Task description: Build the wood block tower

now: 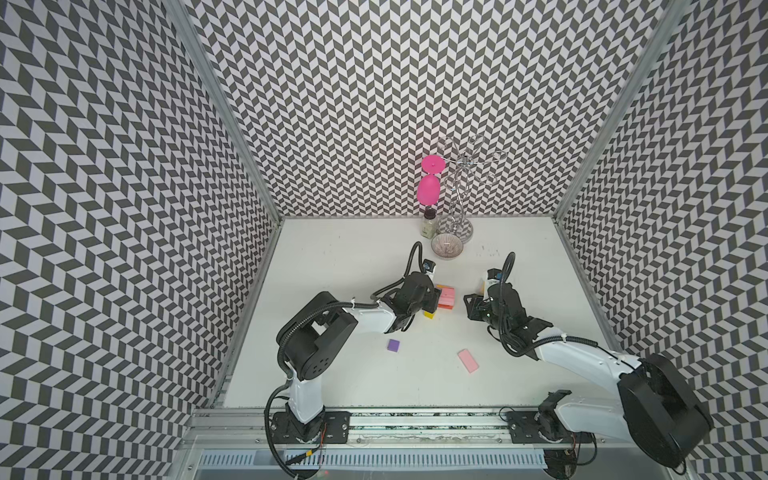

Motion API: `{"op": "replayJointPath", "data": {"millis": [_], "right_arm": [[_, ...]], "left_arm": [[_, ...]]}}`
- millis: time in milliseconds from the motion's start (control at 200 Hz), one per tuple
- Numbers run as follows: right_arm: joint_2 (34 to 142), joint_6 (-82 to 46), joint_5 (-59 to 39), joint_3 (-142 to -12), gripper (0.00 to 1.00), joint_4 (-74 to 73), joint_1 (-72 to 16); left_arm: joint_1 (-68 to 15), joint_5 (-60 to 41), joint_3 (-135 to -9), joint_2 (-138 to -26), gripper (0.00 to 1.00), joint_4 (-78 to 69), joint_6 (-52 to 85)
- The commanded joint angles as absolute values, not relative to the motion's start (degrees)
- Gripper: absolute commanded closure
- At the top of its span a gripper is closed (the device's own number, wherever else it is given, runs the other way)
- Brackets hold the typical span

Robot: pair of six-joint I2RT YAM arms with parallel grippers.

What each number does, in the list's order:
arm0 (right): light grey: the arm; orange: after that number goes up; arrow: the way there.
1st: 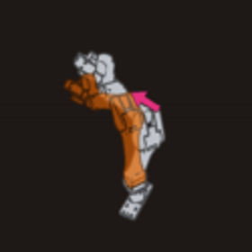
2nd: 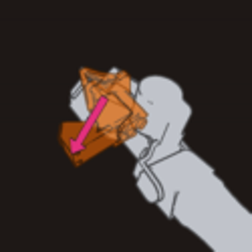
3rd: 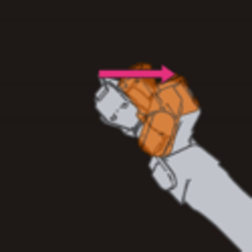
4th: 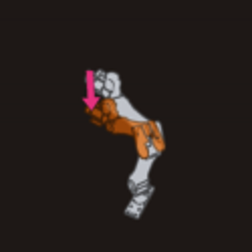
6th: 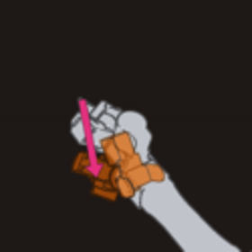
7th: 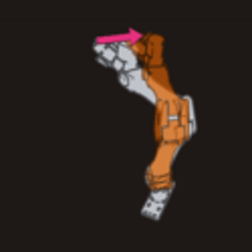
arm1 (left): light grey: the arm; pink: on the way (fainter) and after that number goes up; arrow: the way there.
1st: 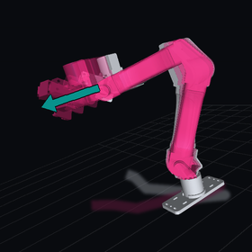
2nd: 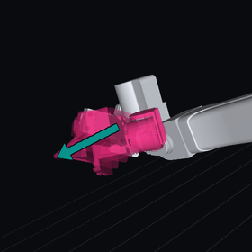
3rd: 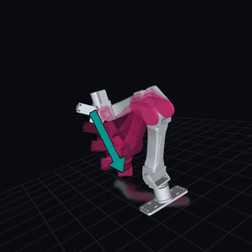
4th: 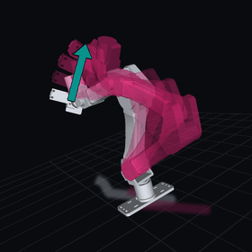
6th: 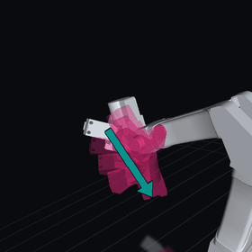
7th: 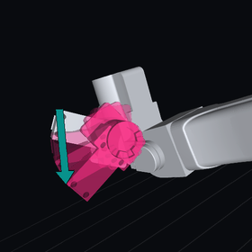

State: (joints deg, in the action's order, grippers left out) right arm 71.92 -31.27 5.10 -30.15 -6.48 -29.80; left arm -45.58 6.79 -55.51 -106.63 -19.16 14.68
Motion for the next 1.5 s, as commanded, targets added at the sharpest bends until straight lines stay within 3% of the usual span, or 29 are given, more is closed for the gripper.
{"op": "replayJointPath", "data": {"millis": [0, 381, 701, 886, 1182, 1492], "right_arm": [[70.5, -31.2, 4.9, -29.8, 0.70, -8.9, -29.3], [69.9, -30.8, 4.8, -30.0, 0.68, -8.5, -29.3], [63.1, -29.3, 4.3, -27.7, 0.53, -9.3, -30.2], [62.1, -28.2, 8.3, -29.9, 0.48, -8.1, -36.0], [77.9, -26.5, 17.7, -46.1, 0.49, 1.1, -51.2], [104.8, -25.2, 22.5, -75.3, 0.41, 18.6, -53.7]], "left_arm": [[-45.6, 7.6, -57.0, -107.0, 0.47, -18.6, 14.8], [-45.9, 7.7, -54.9, -100.1, 0.47, -18.2, 15.3], [-43.6, 15.1, -40.6, -77.9, 0.45, -22.4, 16.7], [-34.2, 18.2, -29.1, -66.3, 0.44, -26.4, 20.5], [-15.6, 22.1, -11.2, -55.7, 0.42, -35.4, 26.2], [-12.6, 19.1, -7.9, -54.5, 0.41, -39.2, 28.1]]}}
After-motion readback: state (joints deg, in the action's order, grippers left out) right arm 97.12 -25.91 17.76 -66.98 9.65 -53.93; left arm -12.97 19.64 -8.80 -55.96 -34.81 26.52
